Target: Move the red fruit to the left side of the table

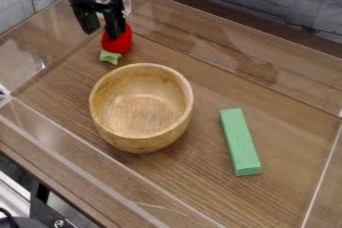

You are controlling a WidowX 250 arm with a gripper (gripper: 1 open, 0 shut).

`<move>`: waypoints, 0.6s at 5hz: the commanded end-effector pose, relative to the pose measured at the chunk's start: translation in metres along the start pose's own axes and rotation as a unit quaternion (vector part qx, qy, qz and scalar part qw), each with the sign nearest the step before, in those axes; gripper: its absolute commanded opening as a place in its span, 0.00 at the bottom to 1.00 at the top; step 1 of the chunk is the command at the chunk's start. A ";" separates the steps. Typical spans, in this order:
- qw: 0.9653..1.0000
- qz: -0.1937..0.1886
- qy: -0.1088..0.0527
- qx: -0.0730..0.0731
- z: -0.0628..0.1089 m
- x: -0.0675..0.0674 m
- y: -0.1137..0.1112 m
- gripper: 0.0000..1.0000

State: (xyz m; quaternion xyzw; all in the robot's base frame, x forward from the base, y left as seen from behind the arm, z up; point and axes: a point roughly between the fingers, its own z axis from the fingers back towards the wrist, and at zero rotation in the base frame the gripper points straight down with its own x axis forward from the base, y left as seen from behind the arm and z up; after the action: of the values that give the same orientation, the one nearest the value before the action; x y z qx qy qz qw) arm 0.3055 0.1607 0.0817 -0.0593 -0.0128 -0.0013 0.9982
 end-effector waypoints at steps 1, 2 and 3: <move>0.999 -0.037 -0.034 0.013 0.027 0.000 -0.017 1.00; 0.999 -0.030 -0.036 0.012 0.045 -0.006 -0.018 1.00; 0.999 -0.022 -0.036 0.010 0.059 -0.011 -0.015 1.00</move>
State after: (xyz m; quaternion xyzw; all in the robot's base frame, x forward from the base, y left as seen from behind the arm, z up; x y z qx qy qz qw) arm 0.2885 0.1482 0.1111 -0.0751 -0.0062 -0.0205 0.9969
